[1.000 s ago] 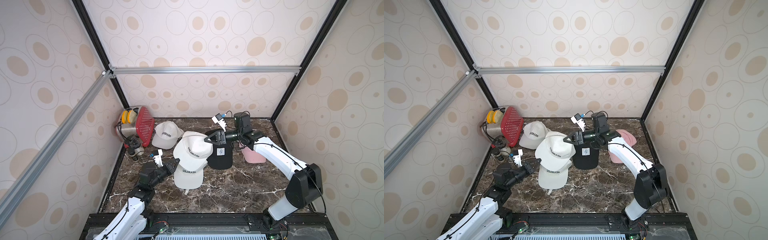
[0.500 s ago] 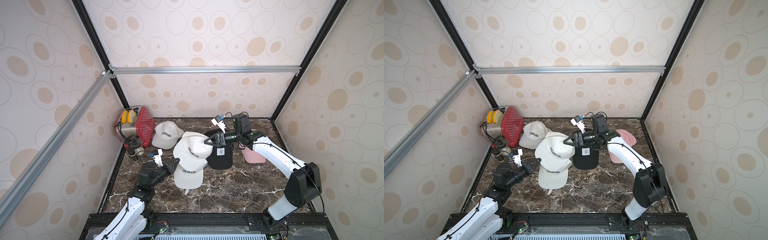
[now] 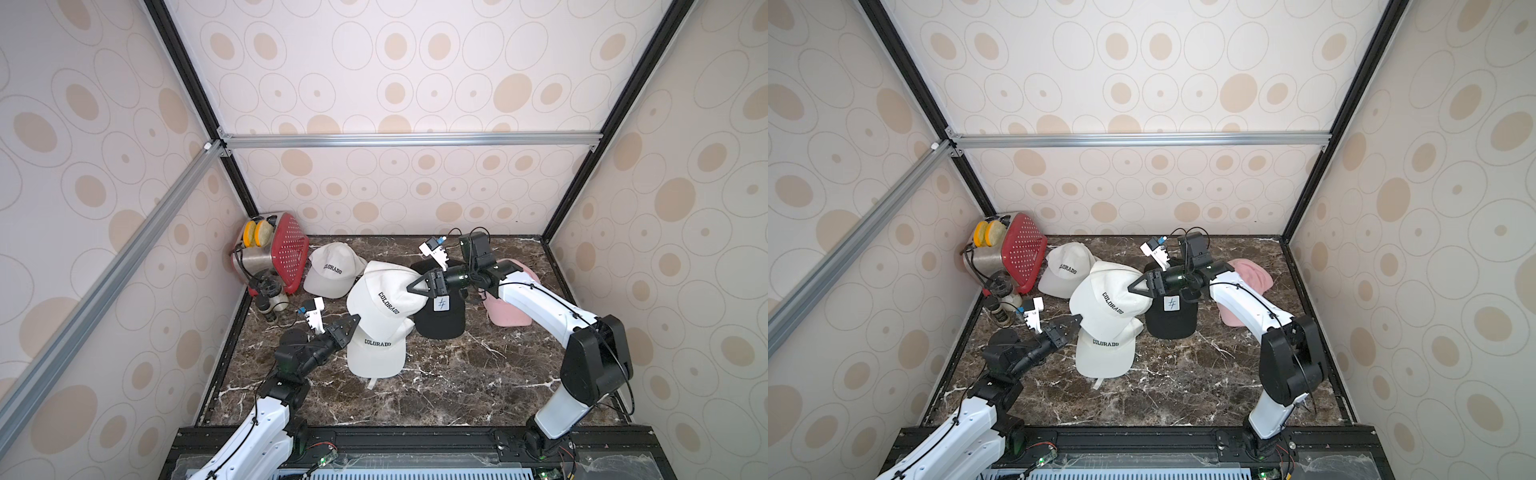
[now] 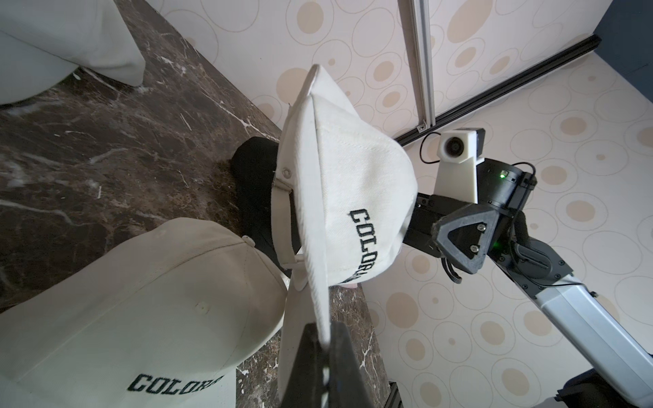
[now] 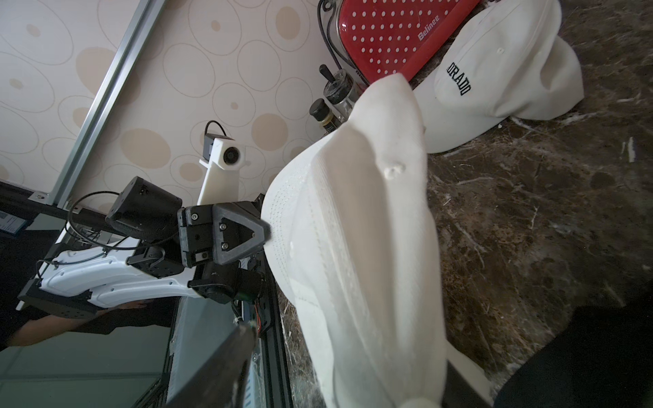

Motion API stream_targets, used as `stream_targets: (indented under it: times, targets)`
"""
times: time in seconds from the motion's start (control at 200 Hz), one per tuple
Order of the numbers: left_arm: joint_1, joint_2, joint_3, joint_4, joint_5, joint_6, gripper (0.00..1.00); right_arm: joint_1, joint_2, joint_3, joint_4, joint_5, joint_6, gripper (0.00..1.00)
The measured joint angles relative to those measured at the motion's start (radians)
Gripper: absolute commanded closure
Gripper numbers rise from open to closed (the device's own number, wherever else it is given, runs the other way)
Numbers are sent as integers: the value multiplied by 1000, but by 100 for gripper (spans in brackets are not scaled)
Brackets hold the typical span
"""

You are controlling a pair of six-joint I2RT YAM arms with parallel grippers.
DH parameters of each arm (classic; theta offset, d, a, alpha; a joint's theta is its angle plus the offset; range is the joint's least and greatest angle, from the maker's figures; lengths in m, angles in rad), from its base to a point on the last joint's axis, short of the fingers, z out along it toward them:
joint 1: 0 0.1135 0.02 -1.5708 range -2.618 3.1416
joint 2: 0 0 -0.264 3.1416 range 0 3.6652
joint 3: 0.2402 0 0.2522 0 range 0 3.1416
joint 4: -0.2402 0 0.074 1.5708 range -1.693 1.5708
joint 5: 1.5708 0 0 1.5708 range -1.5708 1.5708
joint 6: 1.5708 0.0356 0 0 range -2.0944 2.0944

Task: Stack the baseball caps by color
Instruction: Place the baseball cap on the baseball cap.

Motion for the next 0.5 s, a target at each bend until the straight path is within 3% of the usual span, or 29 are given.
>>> stream_targets:
  times: [0.381,0.501]
  targets:
    - [0,-23,-21,99,42,-37,100,-24,4,0,-8,31,-6,16]
    - [0,-36,-21,117,48,-41,100,-26,20,0,11,37,24,19]
